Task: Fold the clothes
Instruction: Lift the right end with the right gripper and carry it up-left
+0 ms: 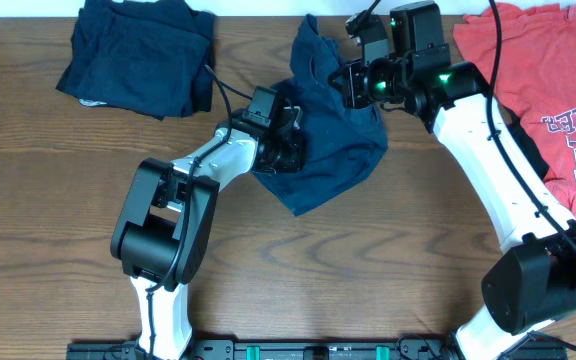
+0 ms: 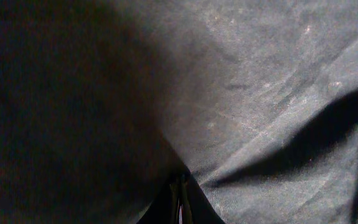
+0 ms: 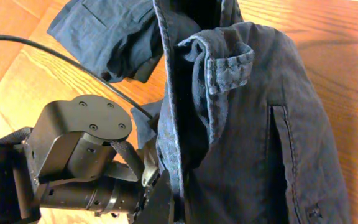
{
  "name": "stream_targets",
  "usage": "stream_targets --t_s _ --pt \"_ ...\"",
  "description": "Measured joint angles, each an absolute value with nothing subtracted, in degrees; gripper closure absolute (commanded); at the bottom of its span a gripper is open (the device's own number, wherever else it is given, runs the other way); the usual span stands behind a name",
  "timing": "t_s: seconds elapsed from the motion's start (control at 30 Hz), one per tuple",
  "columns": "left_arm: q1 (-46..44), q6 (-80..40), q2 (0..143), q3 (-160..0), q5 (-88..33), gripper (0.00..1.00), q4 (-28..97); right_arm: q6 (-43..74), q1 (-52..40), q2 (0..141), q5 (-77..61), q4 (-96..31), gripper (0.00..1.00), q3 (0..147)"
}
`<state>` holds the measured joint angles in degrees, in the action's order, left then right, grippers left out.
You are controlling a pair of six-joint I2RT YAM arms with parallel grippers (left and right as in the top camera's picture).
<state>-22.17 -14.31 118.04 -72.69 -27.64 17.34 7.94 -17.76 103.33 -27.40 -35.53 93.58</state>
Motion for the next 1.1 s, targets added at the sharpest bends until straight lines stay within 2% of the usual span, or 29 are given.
stream_targets --t_s 0.27,0.57,0.77,1.1 --pt "-18.5 -18.1 114.8 -72.6 -28.6 0.94 27.7 8.1 -17.4 103.3 -26.6 -35.7 0.99 93.6" --pt "-9.9 -18.5 101.2 -72.6 -27.9 0.94 43.6 8.1 -17.2 103.3 -25.8 -36.0 0.99 93.6" --pt "-8.3 -18.0 100.9 -72.6 -27.1 0.94 44.3 8.1 -15.7 103.3 -25.5 -36.2 0.99 93.6" --pt "-6.8 -17.6 110.3 -72.6 -34.5 0.94 40.6 7.0 -14.2 103.3 -25.5 -37.9 0.99 94.8"
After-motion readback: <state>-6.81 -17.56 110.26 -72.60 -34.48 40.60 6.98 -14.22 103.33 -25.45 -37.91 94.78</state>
